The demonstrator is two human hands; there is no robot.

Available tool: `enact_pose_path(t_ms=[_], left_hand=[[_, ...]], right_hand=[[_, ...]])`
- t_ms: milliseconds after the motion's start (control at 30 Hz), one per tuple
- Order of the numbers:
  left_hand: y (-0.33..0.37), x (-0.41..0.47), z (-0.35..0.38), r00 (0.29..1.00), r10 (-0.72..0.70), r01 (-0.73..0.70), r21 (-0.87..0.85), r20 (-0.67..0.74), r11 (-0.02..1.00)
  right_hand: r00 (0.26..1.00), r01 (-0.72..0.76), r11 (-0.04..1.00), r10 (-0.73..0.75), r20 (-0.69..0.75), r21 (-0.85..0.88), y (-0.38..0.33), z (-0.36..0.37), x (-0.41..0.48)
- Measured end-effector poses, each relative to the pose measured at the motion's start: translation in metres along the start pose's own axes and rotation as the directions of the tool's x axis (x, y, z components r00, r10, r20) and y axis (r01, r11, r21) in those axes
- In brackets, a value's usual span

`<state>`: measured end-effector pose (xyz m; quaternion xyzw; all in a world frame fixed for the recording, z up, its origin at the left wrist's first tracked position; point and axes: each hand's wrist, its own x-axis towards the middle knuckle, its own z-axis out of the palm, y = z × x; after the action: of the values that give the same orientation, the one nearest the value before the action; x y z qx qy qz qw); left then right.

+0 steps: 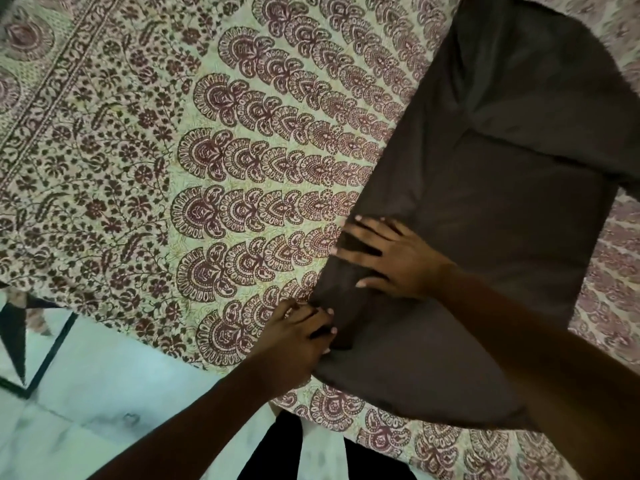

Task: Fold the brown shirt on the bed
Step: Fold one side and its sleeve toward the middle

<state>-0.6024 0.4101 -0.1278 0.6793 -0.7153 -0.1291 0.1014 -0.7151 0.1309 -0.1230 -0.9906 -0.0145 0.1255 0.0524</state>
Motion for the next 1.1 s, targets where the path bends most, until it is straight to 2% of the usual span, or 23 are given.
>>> enact_pose_path(t_ms=[33, 67, 167, 333, 433, 533, 700, 767, 900, 1000, 1100], left_hand=[[0.0, 0.003, -0.004, 1.0, -0.004, 0.004, 0.011, 0.029, 1.0], [0.001, 0.007, -0.008, 0.998, -0.008, 0.006, 0.02, 0.058, 1.0], [0.004, 0.023, -0.018, 0.995, -0.035, 0.034, 0.006, 0.096, 0.999], [0.0, 0.094, -0.032, 0.967, -0.204, 0.204, -0.015, -0.152, 0.979], [-0.026, 0.139, -0.031, 0.97, -0.239, 0.242, 0.064, -0.047, 0.968], [-0.051, 0.155, -0.019, 0.977, -0.193, 0.18, 0.132, 0.089, 0.975], [-0.06, 0.153, -0.012, 0.975, -0.182, 0.157, 0.187, 0.126, 0.97], [-0.059, 0.153, -0.014, 0.973, -0.188, 0.161, 0.197, 0.13, 0.967], [-0.06, 0.159, -0.019, 0.98, -0.144, 0.114, 0.207, 0.136, 0.972], [-0.065, 0.177, -0.03, 0.987, -0.051, 0.02, 0.197, 0.155, 0.98], [-0.07, 0.208, -0.039, 0.995, 0.024, -0.038, 0.146, 0.096, 0.989]], right_hand=[[0.999, 0.033, 0.999, -0.033, 0.006, -0.017, 0.005, 0.002, -0.002], [1.0, -0.01, 1.0, 0.01, -0.005, -0.013, 0.011, 0.002, -0.004], [0.975, -0.215, 0.977, 0.215, -0.046, 0.01, 0.025, -0.005, -0.005], [0.972, -0.204, 0.978, 0.197, -0.125, -0.042, 0.049, -0.016, 0.003], [0.99, -0.112, 0.993, 0.109, -0.084, -0.029, 0.069, -0.003, 0.004], [0.998, -0.06, 0.998, 0.06, -0.036, -0.009, 0.097, 0.0, 0.003], [1.0, 0.023, 0.998, -0.024, -0.019, -0.061, 0.133, -0.006, 0.01], [1.0, -0.005, 0.998, 0.003, -0.022, -0.059, 0.146, -0.007, 0.011], [0.979, -0.2, 0.98, 0.199, -0.032, -0.021, 0.178, -0.015, 0.01], [0.982, -0.187, 0.982, 0.187, 0.023, -0.021, 0.191, -0.021, 0.013], [0.99, -0.142, 0.989, 0.142, 0.004, -0.034, 0.195, -0.025, 0.019]])
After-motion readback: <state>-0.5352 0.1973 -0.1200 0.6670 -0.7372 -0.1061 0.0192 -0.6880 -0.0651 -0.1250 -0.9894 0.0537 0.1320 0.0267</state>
